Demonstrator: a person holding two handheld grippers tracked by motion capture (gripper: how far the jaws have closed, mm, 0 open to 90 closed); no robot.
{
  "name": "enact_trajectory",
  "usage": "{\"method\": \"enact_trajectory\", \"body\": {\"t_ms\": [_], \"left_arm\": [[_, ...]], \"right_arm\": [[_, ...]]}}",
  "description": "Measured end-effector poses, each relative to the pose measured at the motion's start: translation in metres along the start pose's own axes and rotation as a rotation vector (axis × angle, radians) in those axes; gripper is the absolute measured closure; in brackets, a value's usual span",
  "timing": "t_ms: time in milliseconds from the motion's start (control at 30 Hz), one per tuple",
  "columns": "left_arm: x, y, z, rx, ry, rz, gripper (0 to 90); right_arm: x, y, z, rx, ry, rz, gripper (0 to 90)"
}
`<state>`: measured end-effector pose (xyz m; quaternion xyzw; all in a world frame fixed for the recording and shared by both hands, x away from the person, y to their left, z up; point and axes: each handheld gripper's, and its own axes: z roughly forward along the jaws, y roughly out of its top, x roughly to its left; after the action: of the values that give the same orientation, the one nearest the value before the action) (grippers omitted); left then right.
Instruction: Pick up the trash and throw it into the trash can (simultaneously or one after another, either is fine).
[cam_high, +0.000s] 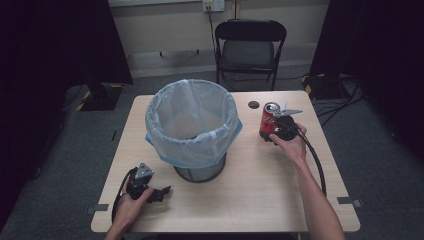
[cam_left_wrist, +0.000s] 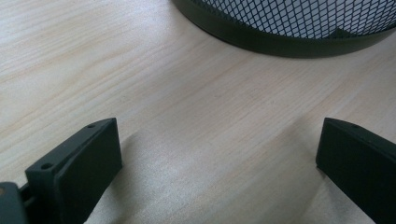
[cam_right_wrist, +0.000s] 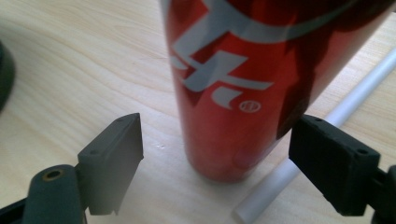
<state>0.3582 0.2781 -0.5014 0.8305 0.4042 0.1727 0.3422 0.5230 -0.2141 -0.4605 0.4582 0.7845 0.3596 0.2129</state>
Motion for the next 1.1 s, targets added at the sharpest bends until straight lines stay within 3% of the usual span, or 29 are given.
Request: {"method": "enact_trajectory", "body": {"t_ms": [267,500,567,1100], "left_arm": [[0.0,0.0,0.0,0.0,0.0,0.0,0.0],[0.0,0.0,0.0,0.0,0.0,0.0,0.0],[0.0,0.0,0.0,0.0,0.002,-0.005,0.0],[-0.001,0.0,0.0,0.001,0.003,-0.004,0.0]], "right_arm": [[-0.006,0.002,0.013,-0.002,-0.015,0.019,18.5],[-0.007,0.005,0.02,-0.007,-0.029,0.014,28.7],[-0.007,0.005,0.02,0.003,-0.031,0.012,33.8],[-0.002,0.003,0.003,0.001,-0.003,0.049,34.1]]}}
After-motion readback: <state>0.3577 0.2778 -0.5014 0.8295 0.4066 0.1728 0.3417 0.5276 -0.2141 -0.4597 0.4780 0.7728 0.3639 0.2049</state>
